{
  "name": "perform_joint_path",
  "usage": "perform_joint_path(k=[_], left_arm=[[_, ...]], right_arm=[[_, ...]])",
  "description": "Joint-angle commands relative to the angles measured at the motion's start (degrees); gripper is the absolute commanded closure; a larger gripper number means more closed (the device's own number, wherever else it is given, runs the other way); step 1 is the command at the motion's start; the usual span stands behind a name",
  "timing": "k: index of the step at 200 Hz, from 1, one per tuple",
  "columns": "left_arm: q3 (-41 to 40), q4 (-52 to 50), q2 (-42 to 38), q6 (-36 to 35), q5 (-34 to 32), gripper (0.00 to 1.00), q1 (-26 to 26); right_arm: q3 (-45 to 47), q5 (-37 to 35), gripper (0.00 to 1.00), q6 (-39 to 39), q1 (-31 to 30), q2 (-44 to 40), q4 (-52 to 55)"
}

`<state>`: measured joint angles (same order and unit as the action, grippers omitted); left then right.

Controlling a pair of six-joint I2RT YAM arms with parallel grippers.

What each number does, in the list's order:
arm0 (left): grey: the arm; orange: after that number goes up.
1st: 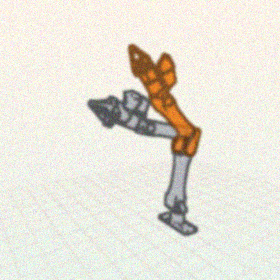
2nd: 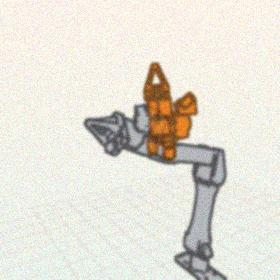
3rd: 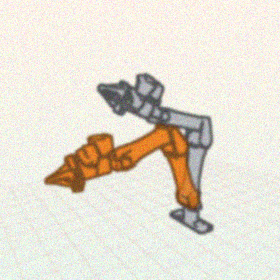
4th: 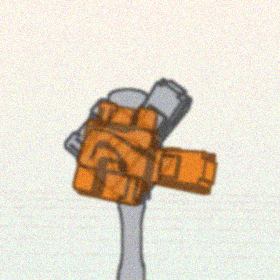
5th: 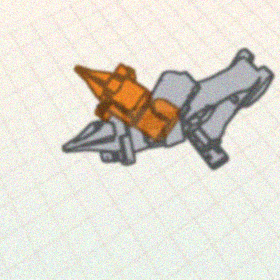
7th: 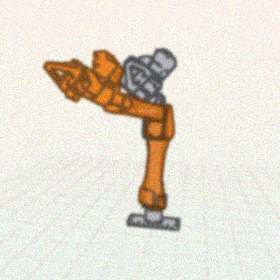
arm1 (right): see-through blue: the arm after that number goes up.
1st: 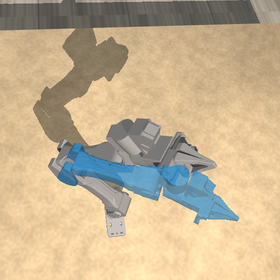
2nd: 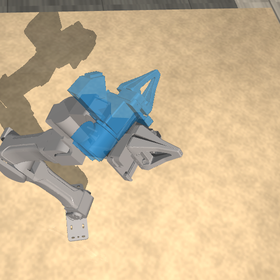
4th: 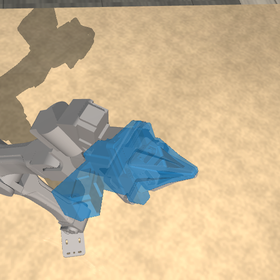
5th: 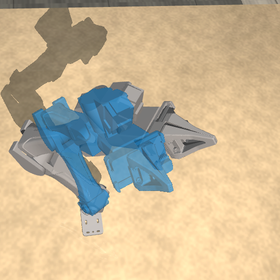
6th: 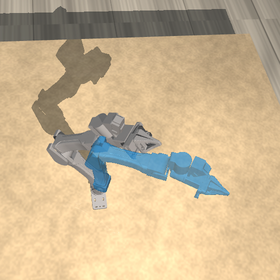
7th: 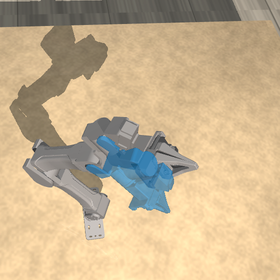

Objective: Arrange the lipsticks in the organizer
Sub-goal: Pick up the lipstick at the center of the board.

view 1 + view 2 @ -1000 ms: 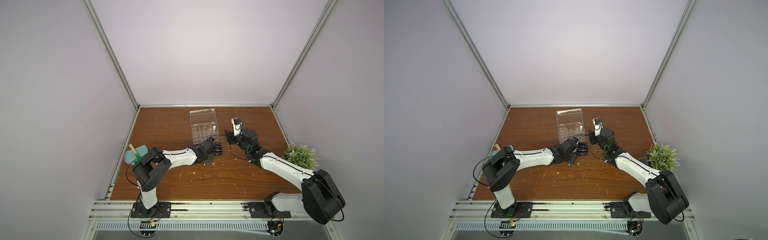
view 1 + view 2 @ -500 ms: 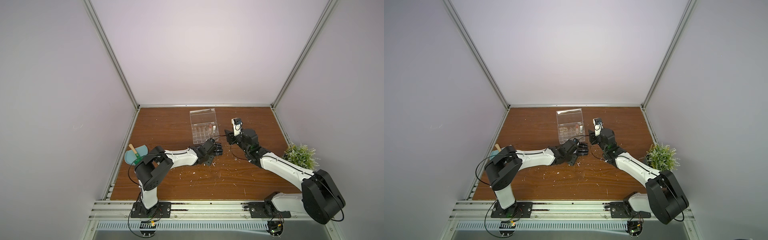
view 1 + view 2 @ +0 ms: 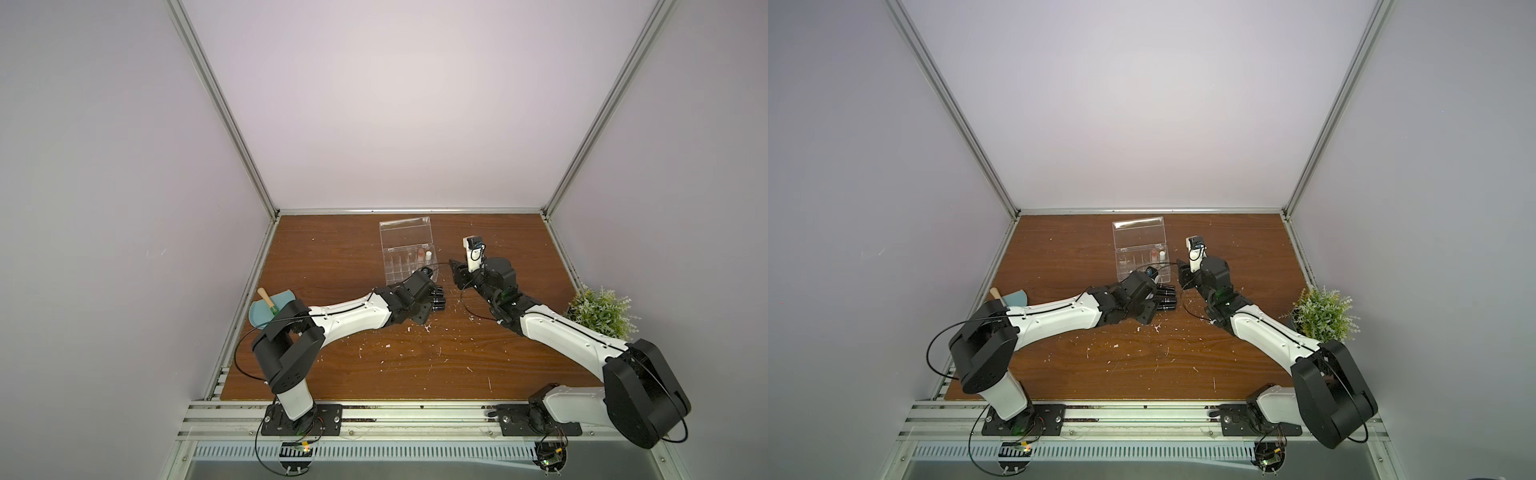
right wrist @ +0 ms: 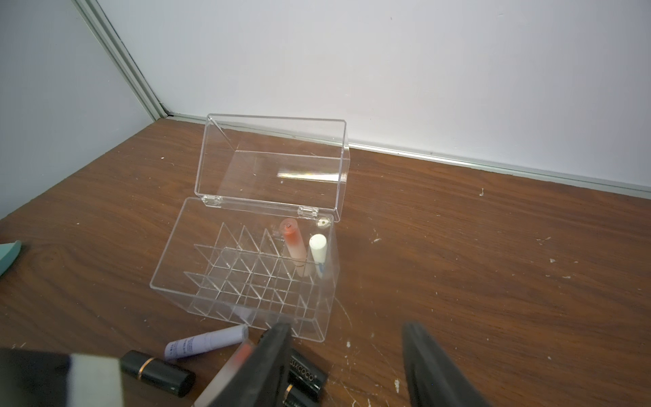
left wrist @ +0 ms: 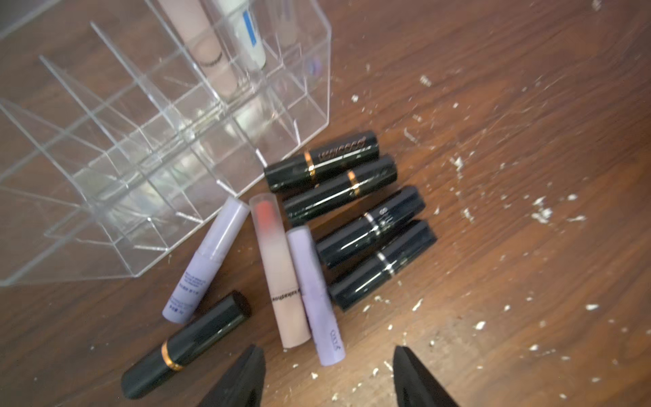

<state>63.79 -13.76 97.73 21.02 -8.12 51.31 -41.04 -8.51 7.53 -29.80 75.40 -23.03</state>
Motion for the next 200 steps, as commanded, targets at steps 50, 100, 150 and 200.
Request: perform_joint_path(k=[50, 100, 150, 200], left_arm=[[0.5, 2.3, 3.8, 1.5, 3.4, 0.37, 0.6], [0.8, 3.0, 5.7, 1.6, 4.1, 0.37, 0.6], [-1.0, 3.3, 7.4, 1.6, 3.2, 0.38, 0.6], [-2.2, 2.8, 6.8, 1.0, 1.5, 0.42, 0.4]], right_arm=[[-0.4, -0.5, 0.43, 0.5, 0.3, -2.6, -1.1], [-0.4, -0.8, 0.43, 0.5, 0.5, -3.0, -0.9], [0.1, -0.9, 0.44, 0.9, 1.2, -3.4, -1.0], [0.1, -0.5, 0.44, 1.2, 1.6, -3.4, -1.0]])
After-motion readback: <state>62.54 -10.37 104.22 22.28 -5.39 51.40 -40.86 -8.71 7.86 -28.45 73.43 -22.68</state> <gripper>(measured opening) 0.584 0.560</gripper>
